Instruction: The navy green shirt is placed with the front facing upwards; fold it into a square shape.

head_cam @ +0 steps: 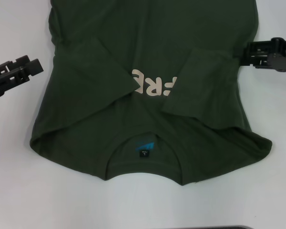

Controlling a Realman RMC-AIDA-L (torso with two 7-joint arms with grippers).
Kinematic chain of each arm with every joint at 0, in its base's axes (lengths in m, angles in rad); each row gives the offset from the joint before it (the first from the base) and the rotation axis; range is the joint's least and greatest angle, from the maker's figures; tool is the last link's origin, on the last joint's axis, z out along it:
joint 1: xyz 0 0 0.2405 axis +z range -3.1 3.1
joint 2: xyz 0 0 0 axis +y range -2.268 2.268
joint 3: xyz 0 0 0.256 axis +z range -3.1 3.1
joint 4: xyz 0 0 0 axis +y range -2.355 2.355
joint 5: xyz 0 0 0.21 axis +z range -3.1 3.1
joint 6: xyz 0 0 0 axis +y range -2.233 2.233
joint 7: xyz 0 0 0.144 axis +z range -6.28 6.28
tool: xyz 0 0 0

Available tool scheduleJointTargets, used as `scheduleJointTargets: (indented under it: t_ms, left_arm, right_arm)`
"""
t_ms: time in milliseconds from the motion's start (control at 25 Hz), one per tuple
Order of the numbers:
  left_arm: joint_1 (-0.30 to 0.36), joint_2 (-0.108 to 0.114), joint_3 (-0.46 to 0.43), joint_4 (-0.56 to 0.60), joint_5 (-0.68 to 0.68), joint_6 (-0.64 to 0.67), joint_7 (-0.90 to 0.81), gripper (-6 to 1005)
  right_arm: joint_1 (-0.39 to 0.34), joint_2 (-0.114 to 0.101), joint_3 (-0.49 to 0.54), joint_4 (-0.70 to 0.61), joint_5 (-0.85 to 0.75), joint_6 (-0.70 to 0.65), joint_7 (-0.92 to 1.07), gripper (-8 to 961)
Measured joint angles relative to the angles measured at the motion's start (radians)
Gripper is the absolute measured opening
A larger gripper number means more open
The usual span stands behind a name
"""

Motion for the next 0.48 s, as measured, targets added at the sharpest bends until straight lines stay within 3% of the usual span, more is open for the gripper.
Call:
scheduleJointTargets:
  t_ms: [240,480]
  left_arm:
    - [-0.007,0.005,0.001,0.000,0.000,-0.004,-0.035,716]
    - [-0.013,0.013,0.001,0.002,0.000,0.003,-0.081,716]
  right_arm:
    - [-0.065,0.014,0.076,0.005,0.144,-0.032,-0.291,540]
    - [-0.101,0.004,0.095,0.015,0.219,-0.014,-0.387,791]
